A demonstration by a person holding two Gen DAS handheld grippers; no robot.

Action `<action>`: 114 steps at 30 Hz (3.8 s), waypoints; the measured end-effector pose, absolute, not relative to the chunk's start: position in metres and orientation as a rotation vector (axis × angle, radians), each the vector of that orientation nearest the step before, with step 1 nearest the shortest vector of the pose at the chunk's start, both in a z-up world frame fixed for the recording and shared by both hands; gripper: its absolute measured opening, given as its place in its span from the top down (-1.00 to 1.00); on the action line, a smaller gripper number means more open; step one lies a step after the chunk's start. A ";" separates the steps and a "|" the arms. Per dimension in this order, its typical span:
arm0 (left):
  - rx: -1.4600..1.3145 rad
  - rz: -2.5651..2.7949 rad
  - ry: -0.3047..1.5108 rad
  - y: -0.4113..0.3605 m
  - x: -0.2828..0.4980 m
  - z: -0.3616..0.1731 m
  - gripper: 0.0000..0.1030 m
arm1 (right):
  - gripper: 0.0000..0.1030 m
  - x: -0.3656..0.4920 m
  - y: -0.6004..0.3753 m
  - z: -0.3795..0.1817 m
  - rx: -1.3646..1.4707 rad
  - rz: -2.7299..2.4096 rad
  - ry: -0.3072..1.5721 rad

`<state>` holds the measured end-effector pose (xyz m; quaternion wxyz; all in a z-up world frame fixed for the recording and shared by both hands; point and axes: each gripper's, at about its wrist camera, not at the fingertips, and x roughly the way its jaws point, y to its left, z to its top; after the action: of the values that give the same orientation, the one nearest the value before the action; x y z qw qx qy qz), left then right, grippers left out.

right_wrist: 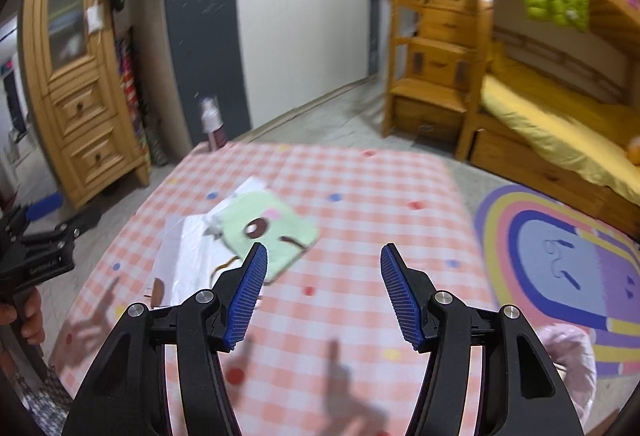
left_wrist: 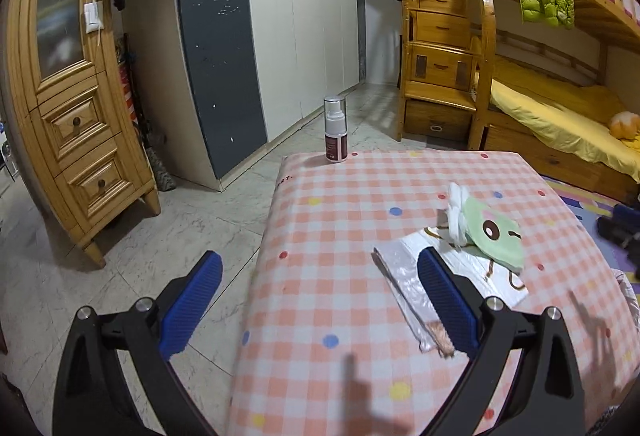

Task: Collect trash
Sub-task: 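Reach the right gripper to the green face cloth and close on it, then grasp the white patterned plastic bag with the left gripper while right holds the cloth, then carry the plastic bag and green cloth over the wastebasket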

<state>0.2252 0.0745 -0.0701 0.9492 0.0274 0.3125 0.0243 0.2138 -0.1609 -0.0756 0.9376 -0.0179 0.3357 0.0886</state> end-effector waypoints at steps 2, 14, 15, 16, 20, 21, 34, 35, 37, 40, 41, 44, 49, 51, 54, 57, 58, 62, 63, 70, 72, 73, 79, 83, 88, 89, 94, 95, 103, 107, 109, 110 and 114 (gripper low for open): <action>0.054 0.041 0.645 0.072 0.232 -0.073 -0.85 | -0.16 0.225 -0.150 -0.083 -0.049 0.205 0.720; -0.040 -0.017 0.777 0.072 0.271 -0.097 -0.85 | -0.16 0.285 -0.108 -0.122 -0.127 0.240 0.861; -0.048 -0.026 0.796 0.073 0.272 -0.101 -0.85 | -0.16 0.288 -0.108 -0.125 -0.127 0.242 0.876; -0.053 -0.031 0.803 0.074 0.271 -0.102 -0.85 | -0.17 0.290 -0.107 -0.128 -0.125 0.245 0.891; -0.045 -0.030 0.796 0.076 0.266 -0.104 -0.85 | -0.03 0.288 -0.104 -0.135 -0.144 0.261 0.912; -0.048 -0.033 0.802 0.076 0.265 -0.106 -0.85 | 0.07 0.286 -0.103 -0.134 -0.150 0.266 0.913; 0.028 -0.133 0.798 0.034 0.240 -0.103 -0.84 | 0.97 0.248 -0.149 -0.122 -0.087 0.229 0.931; 0.027 -0.134 0.799 0.032 0.240 -0.102 -0.84 | 0.96 0.246 -0.151 -0.119 -0.071 0.235 0.914; 0.014 -0.127 0.796 0.027 0.241 -0.100 -0.84 | 0.55 0.248 -0.154 -0.117 -0.046 0.235 0.892; 0.020 -0.099 0.793 0.025 0.247 -0.101 -0.85 | -0.07 0.257 -0.148 -0.119 -0.018 0.262 0.878; 0.024 -0.086 0.791 0.027 0.249 -0.101 -0.85 | -0.12 0.262 -0.144 -0.119 -0.026 0.267 0.870; 0.018 -0.039 0.764 0.041 0.252 -0.095 -0.85 | -0.33 0.275 -0.128 -0.119 -0.049 0.285 0.851; -0.064 0.032 0.737 0.076 0.259 -0.085 -0.85 | -0.53 0.287 -0.093 -0.124 -0.131 0.315 0.841; -0.117 0.033 0.739 0.087 0.261 -0.084 -0.85 | -0.53 0.293 -0.083 -0.130 -0.179 0.306 0.858; -0.129 0.037 0.743 0.093 0.263 -0.084 -0.85 | -0.30 0.300 -0.083 -0.131 -0.171 0.276 0.861; -0.104 0.048 0.738 0.091 0.263 -0.085 -0.85 | 0.21 0.301 -0.096 -0.131 -0.158 0.233 0.866; -0.104 0.045 0.739 0.091 0.263 -0.085 -0.85 | 0.53 0.300 -0.100 -0.130 -0.165 0.224 0.864; -0.086 0.030 0.746 0.087 0.260 -0.087 -0.84 | 0.98 0.283 -0.122 -0.118 -0.157 0.182 0.836; -0.078 0.020 0.747 0.084 0.258 -0.087 -0.84 | 0.98 0.276 -0.130 -0.113 -0.146 0.169 0.823; -0.031 -0.123 0.796 0.044 0.244 -0.097 -0.83 | 0.99 0.239 -0.168 -0.086 -0.048 0.120 0.766; -0.015 -0.147 0.811 0.031 0.243 -0.100 -0.81 | 0.98 0.233 -0.174 -0.087 -0.044 0.110 0.780; -0.004 -0.155 0.818 0.024 0.242 -0.102 -0.81 | 0.96 0.231 -0.178 -0.089 -0.033 0.116 0.798; 0.025 -0.143 0.875 -0.006 0.248 -0.117 -0.81 | 0.14 0.217 -0.197 -0.081 0.033 0.095 0.747; 0.066 -0.099 0.920 -0.022 0.253 -0.129 -0.81 | 0.12 0.210 -0.212 -0.073 0.080 0.059 0.707; 0.049 -0.048 0.963 -0.029 0.254 -0.137 -0.81 | 0.12 0.206 -0.223 -0.074 0.115 0.045 0.701; 0.045 -0.043 0.962 -0.029 0.254 -0.137 -0.80 | 0.12 0.205 -0.224 -0.075 0.113 0.046 0.702; 0.067 -0.057 0.936 -0.028 0.245 -0.132 -0.08 | 0.12 0.202 -0.222 -0.080 0.083 0.053 0.719; 0.078 -0.074 0.930 -0.028 0.243 -0.131 0.05 | 0.12 0.202 -0.222 -0.081 0.075 0.057 0.722; 0.008 -0.320 0.744 -0.015 0.215 -0.085 0.91 | -0.34 0.209 -0.209 -0.093 0.024 0.101 0.774; -0.036 -0.334 0.672 -0.004 0.201 -0.065 0.91 | -0.35 0.210 -0.197 -0.096 -0.026 0.122 0.785; -0.045 -0.305 0.681 0.000 0.204 -0.065 0.91 | -0.33 0.211 -0.188 -0.099 -0.054 0.134 0.797; -0.050 -0.292 0.690 0.001 0.206 -0.066 0.91 | -0.31 0.213 -0.183 -0.102 -0.075 0.135 0.808; -0.073 -0.244 0.720 0.012 0.213 -0.071 0.91 | -0.01 0.225 -0.166 -0.114 -0.116 0.144 0.861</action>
<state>0.2130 0.0121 -0.0715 0.9280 -0.0358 0.3513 -0.1191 0.2245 -0.1659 -0.1144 0.9046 -0.0564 0.4167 0.0698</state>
